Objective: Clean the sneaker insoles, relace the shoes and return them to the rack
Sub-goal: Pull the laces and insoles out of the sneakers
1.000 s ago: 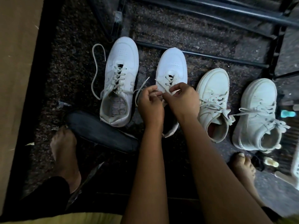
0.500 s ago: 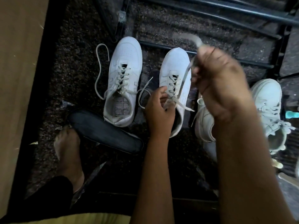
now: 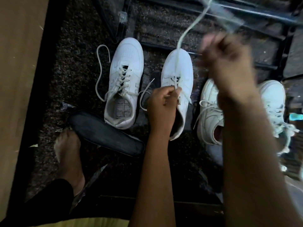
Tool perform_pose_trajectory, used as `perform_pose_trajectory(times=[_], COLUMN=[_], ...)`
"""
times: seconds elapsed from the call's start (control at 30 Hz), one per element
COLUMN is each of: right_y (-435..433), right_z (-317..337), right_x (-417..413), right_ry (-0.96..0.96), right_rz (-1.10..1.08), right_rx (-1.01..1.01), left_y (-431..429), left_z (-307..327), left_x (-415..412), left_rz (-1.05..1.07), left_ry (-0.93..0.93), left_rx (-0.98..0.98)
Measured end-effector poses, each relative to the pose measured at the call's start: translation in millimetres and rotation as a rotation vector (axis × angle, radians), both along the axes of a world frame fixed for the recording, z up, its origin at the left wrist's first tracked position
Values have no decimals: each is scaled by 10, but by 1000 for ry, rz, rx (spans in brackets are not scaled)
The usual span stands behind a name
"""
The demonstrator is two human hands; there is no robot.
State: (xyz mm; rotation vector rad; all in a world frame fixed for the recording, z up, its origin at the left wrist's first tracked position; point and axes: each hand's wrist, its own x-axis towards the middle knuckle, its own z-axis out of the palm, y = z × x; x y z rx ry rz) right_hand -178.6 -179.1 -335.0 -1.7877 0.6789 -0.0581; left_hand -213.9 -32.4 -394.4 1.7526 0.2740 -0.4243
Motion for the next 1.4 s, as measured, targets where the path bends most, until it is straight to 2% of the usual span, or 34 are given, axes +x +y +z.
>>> perform_pose_trajectory(times=[0.07,0.1,0.17,0.27,0.33,0.43,0.5,0.57,0.67,0.77,0.87,1.03,1.1,1.2,1.3,1.33,1.4], right_y=[354,436,444,576,525,436,440,462,519,515,478,447,517,707,896,945,1033], right_z=[-196,-322,-468,-460,-472,-477,-512,-594,-656,-667,-675,-715,-716,-681,-567,-555,-559], right_x=[-240,-359,-441,-537,-494,-443,-477,-545,-652,-749,-817,-843,-860,-917,-954,-954,-925], right_ry=[134,256,391,369,390,440,486,489,429,372,338,320,329,225,210,270,528], right_rz=[160,289,332,337,375,441,454,428,332,202,111,-6,-46,-85,0,91,378], right_rx=[-146,-197,-221,-232,-267,-334,-386,-427,-452,-419,-352,-323,-364,-538,-556,-535,-557], left_y=[8,17,46,104,149,189,180,151,128,164,209,309,324,309,327,344,385], left_z=[-39,-45,-61,-127,-170,-170,-167,-188,-183,-214,-288,-363,-370,-316,-296,-286,-263], left_x=[13,24,28,-21,-97,-230,-249,-233,-263,-297,-256,-128,-109,-137,-202,-227,-274], left_rz=[112,137,153,145,44,-192,-277,-293,-187,-21,24,108,156,182,120,106,65], left_ry=[90,101,86,119,129,-33,-113,-133,-148,-168,-109,48,100,139,129,134,124], left_rx=[-123,-113,-46,22,80,261,359,460,567,519,491,329,279,233,243,260,338])
